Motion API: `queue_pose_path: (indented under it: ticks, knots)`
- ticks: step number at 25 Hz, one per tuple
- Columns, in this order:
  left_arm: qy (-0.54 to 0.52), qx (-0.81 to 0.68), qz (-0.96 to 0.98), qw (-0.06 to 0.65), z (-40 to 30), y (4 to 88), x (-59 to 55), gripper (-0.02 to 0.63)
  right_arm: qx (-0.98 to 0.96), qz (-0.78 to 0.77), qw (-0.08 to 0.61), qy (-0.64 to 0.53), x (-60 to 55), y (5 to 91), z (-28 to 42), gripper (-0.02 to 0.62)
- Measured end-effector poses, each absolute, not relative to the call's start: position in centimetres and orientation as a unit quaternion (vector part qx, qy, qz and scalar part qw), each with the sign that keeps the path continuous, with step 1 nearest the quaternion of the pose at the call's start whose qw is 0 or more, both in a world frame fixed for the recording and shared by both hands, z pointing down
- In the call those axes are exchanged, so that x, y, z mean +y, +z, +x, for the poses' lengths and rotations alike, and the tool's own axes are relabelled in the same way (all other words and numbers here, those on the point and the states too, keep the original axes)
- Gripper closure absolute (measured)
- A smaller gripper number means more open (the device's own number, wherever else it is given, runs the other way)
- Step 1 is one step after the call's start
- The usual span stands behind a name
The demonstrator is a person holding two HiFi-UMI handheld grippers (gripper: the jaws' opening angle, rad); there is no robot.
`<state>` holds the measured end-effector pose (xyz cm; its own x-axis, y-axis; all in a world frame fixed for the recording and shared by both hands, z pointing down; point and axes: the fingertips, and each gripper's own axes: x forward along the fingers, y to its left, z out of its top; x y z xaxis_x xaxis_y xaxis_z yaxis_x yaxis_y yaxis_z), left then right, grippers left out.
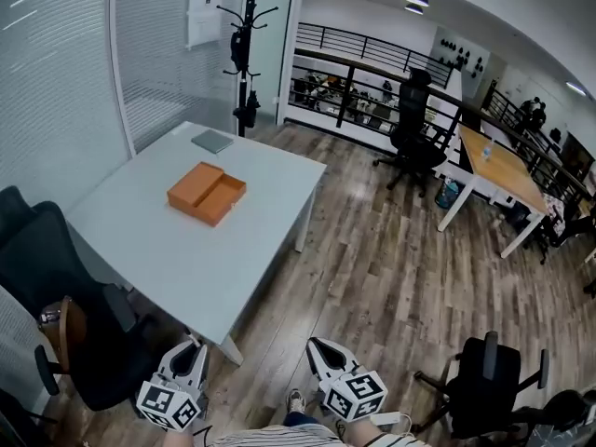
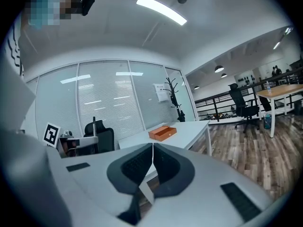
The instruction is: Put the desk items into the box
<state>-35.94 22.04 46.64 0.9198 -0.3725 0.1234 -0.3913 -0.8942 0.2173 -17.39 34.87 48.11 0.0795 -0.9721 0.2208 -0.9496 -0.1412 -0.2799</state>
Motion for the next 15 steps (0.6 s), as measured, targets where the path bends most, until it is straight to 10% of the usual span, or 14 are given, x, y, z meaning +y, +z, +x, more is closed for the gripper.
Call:
queue_pose_path:
  ticks: [15]
  knots:
    - [0.026, -0.234, 0.964, 0.121, -20.7, 46.9, 19.7, 0.548, 0.687, -0.703, 0.024, -0.182, 32.1, 48.8, -2.5, 0.569]
